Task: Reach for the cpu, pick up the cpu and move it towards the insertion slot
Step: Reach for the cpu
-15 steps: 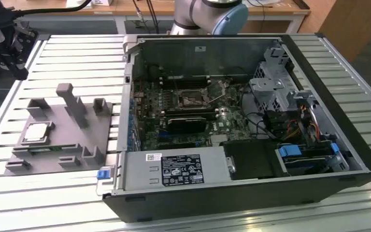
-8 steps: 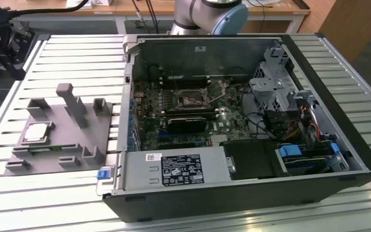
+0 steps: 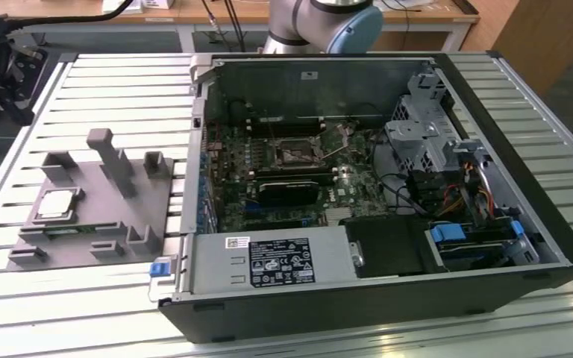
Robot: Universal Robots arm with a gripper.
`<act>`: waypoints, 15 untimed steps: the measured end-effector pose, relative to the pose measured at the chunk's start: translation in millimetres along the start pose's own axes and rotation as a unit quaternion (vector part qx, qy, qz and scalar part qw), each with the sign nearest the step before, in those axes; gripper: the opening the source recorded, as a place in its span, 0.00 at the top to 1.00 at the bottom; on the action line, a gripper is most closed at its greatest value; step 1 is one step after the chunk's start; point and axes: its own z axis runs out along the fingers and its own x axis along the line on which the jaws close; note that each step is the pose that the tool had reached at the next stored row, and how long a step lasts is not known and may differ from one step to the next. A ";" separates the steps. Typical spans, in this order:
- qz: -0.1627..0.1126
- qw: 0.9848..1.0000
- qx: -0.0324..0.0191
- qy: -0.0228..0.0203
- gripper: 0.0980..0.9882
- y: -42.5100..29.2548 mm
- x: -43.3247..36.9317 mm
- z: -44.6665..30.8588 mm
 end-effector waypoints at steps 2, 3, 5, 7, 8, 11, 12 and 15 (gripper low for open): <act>0.000 1.000 0.000 0.000 0.99 -0.9 1.1 1.3; 0.000 1.000 0.000 0.000 0.99 -1.5 1.6 2.2; 0.000 1.000 0.000 0.000 0.99 -3.5 2.3 3.8; 0.000 1.000 0.000 0.000 0.99 -6.5 2.7 5.4; 0.000 1.000 -0.001 0.000 0.99 -7.3 2.6 6.7; 0.000 1.000 0.000 0.000 0.99 -10.5 2.8 10.6; 0.000 1.000 0.000 0.000 0.99 -11.6 2.9 11.9; 0.000 1.000 -0.002 0.000 0.99 -15.7 3.1 16.2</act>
